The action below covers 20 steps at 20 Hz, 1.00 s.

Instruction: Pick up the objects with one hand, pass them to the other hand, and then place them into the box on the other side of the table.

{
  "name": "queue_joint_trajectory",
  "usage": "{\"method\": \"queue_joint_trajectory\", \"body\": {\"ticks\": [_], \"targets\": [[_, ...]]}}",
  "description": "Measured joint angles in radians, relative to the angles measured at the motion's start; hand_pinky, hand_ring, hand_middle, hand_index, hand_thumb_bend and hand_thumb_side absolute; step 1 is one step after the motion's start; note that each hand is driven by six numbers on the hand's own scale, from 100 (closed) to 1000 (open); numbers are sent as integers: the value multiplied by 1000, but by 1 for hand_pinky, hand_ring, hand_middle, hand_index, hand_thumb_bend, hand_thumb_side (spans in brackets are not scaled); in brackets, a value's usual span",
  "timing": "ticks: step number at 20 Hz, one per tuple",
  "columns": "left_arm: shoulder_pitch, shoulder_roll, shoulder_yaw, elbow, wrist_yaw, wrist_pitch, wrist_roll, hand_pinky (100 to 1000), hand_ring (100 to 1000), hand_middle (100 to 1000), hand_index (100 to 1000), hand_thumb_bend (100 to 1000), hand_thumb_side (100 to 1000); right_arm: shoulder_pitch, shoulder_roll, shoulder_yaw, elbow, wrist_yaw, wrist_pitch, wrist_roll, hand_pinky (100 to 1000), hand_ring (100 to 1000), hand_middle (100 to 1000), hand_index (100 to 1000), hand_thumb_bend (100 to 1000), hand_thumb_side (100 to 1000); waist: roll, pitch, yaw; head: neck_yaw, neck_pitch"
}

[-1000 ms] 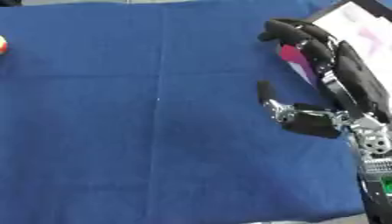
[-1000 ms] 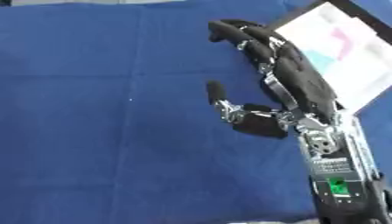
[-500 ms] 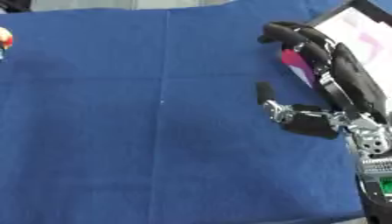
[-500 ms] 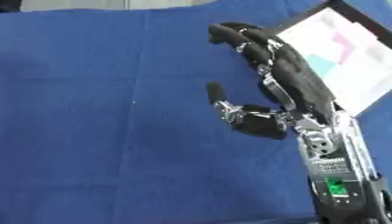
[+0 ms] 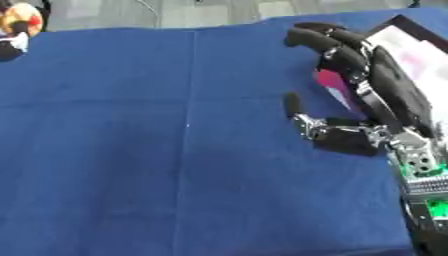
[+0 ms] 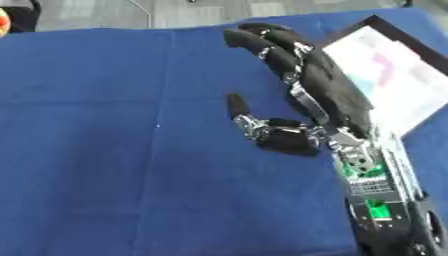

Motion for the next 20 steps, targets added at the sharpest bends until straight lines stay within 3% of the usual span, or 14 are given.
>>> {"method": "queue_joint_trajectory", "body": {"ticks": [5, 10, 15, 20], "targets": [[30, -121, -79, -211, 176, -43, -74, 694, 363, 266, 207, 100, 161, -76, -6, 34, -7, -46, -31, 39, 911, 901, 812, 938, 211, 234, 0, -14, 13, -9, 0], [32, -239, -154, -327, 311, -78, -176, 711, 368, 281, 212, 100, 163, -109, -4, 56, -7, -69, -40, 102, 914, 910, 825, 981, 325, 312, -1, -21, 22, -14, 0], [28, -325, -204, -369, 423, -109, -254, 717, 372, 289, 216, 100, 162, -114, 7, 65, -7, -70, -1, 150, 896, 895, 801, 986, 305, 313, -1, -21, 32, -26, 0], [10, -389, -249, -386, 516, -150, -314, 723, 379, 297, 220, 100, 165, -120, 24, 75, -7, -62, 86, 152, 879, 886, 780, 993, 251, 296, -1, -21, 40, -42, 0]]}}
